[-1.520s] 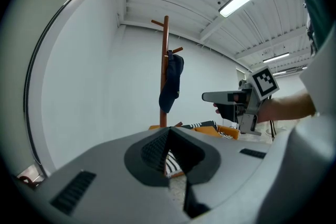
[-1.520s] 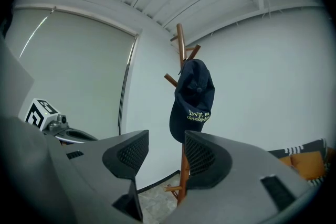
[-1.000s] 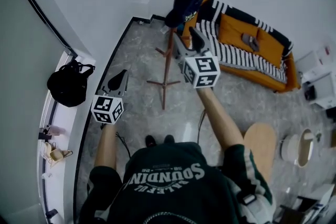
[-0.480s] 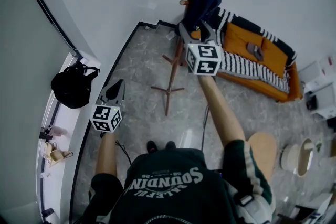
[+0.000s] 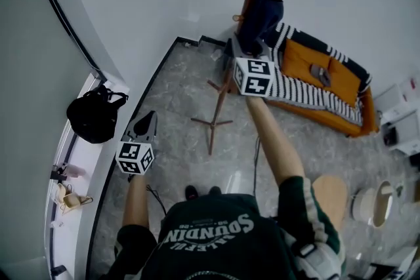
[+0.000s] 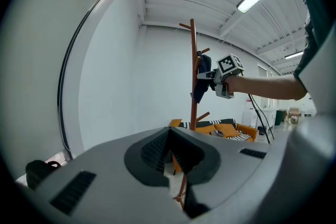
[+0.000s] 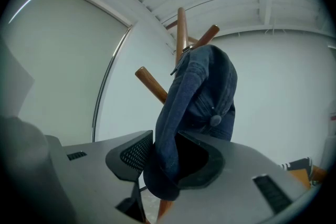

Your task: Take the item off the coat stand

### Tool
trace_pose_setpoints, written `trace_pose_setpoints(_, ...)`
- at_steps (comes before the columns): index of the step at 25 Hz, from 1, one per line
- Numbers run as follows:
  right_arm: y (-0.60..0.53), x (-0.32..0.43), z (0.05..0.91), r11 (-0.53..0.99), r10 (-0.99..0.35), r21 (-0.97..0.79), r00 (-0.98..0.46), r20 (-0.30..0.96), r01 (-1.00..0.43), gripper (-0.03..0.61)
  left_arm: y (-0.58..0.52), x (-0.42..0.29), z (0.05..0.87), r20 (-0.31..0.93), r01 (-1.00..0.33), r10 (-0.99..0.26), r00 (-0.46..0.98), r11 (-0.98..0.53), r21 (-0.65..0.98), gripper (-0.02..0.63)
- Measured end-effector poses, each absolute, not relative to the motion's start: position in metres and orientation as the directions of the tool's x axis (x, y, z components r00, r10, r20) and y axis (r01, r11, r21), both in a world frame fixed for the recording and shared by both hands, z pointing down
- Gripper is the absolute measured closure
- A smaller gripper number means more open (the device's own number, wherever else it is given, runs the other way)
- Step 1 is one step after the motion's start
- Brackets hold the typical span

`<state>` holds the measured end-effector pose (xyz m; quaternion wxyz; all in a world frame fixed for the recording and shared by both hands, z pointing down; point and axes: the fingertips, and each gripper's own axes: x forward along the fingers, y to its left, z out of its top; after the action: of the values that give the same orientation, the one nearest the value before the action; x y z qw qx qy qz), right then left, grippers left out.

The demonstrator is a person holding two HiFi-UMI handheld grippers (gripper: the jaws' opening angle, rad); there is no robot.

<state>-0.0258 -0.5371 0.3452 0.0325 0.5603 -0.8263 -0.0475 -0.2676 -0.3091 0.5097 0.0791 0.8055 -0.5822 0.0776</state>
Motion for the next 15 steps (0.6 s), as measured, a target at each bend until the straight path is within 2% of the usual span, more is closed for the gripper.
trace_pose_setpoints(7, -0.528, -0.023, 0.341, 0.366, -0.928, 0.163, -0.373, -0.018, -0.916, 0.489, -0.310, -0.265, 0.507, 0.215, -0.946, -0.922, 0.322, -0.322, 0.037, 0.614)
trace_pose_setpoints(15, -0.520, -0.012, 0.338, 0.342, -0.933, 0.243, -0.358, -0.024, -0.908, 0.499, -0.308, -0.256, 0.510, 0.213, -0.940, -0.916, 0.339, -0.338, 0.040, 0.614)
